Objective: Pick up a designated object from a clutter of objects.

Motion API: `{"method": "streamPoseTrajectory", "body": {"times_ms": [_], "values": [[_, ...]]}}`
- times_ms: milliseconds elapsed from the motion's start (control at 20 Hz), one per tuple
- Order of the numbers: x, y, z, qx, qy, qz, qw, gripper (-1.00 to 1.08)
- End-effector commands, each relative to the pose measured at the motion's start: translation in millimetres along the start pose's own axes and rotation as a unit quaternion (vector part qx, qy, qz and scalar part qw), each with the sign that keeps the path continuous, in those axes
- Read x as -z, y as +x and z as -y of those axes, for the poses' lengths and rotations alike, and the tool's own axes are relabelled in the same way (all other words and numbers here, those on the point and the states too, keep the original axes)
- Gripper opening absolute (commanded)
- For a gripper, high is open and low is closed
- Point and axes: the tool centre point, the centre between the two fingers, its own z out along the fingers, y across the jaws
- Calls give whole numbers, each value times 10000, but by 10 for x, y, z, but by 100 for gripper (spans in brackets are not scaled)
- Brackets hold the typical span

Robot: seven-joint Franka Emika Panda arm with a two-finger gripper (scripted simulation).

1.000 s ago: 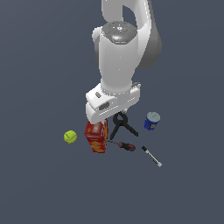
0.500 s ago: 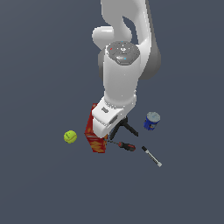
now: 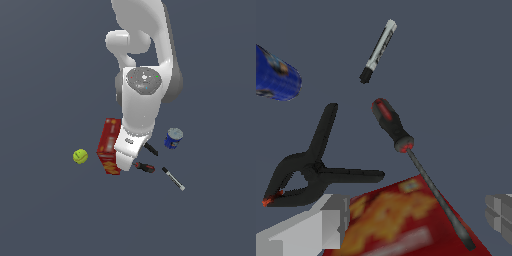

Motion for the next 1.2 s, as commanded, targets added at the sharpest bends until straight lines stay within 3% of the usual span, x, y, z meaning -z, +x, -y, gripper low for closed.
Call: {"method": "streamPoseTrajectory", "body": {"times_ms": [0,600,1150], "values": [[-82,39,-20,363,-4,-14,9993,100],[-415,192,-82,1782,-21,-88,9839,100],[-518,239,-96,2208,-29,-117,9753,100]]}}
